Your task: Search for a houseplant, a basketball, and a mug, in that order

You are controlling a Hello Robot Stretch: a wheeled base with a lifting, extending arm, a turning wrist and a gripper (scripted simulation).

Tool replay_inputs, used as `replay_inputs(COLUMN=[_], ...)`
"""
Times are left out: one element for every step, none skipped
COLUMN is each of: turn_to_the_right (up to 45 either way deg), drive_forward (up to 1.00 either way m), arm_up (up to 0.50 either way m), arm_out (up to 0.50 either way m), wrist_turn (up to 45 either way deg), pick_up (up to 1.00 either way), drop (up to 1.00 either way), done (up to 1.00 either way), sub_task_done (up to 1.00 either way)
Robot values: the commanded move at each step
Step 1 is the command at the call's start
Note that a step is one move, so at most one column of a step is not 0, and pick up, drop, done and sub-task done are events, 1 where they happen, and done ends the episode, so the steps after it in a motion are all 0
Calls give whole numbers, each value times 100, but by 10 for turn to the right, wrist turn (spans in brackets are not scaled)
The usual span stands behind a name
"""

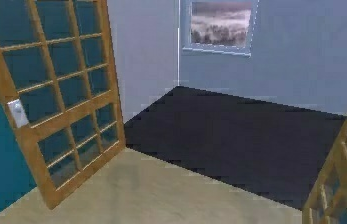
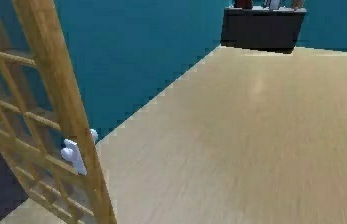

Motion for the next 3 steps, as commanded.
replay_inputs(turn_to_the_right=[0, 270, 0], drive_forward=[35, 0, 100], arm_up=[0, 0, 0], arm_out=[0, 0, 0], wrist_turn=[0, 0, 0], pick_up=[0, 0, 0], drop=[0, 0, 0], done=[0, 0, 0], sub_task_done=[0, 0, 0])
